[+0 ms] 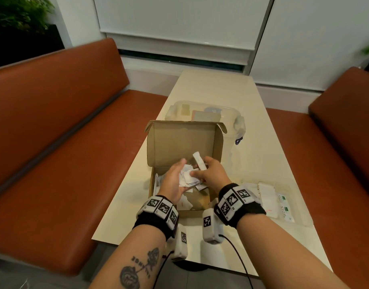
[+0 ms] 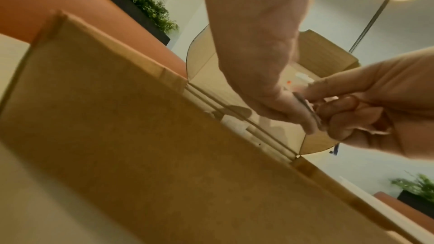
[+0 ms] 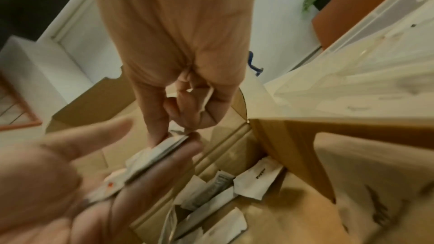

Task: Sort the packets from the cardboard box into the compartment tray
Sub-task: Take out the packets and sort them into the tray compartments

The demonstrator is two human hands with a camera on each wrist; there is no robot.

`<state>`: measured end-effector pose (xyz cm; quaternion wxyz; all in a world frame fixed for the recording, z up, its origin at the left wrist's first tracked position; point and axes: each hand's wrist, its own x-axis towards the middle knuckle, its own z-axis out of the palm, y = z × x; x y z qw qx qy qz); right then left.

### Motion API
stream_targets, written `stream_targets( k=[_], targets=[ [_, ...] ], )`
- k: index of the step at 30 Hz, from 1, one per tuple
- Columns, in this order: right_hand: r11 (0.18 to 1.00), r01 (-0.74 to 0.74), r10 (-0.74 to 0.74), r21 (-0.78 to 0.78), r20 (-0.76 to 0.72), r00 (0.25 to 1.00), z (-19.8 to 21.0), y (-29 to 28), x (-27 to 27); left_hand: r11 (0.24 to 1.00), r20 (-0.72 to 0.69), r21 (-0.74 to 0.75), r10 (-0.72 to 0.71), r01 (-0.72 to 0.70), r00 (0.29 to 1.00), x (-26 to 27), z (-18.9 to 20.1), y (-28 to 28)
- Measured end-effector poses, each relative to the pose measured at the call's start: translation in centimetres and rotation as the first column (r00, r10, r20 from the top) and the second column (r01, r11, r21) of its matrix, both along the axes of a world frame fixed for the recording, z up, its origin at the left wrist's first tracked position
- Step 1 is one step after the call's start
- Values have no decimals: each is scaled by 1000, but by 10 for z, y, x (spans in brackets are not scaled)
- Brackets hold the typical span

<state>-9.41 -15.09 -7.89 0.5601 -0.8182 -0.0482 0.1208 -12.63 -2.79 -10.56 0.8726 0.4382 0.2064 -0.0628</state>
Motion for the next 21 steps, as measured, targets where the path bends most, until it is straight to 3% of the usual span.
stream_targets(
  k=[5, 11, 14, 17, 21],
  targets=[
    [997, -38, 40, -74, 24, 999, -6, -5, 2, 991, 50, 110, -79, 73, 996, 1, -3, -6],
    [998, -49, 51, 40, -47, 998, 1, -44, 1, 991, 30, 104, -92, 89, 995, 5, 3, -26],
    [991, -51, 57, 123, -46, 997, 10, -75, -2, 969, 22, 191, -163, 156, 986, 7, 8, -42],
    [999, -33, 33, -3, 26, 999, 14, -106, -1, 934, -15, 213, -292, 288, 956, 9, 15, -63],
    [998, 58, -58, -8, 55, 997, 12, -133, 3, 925, 11, 132, -362, 357, 932, 13, 22, -93]
  ],
)
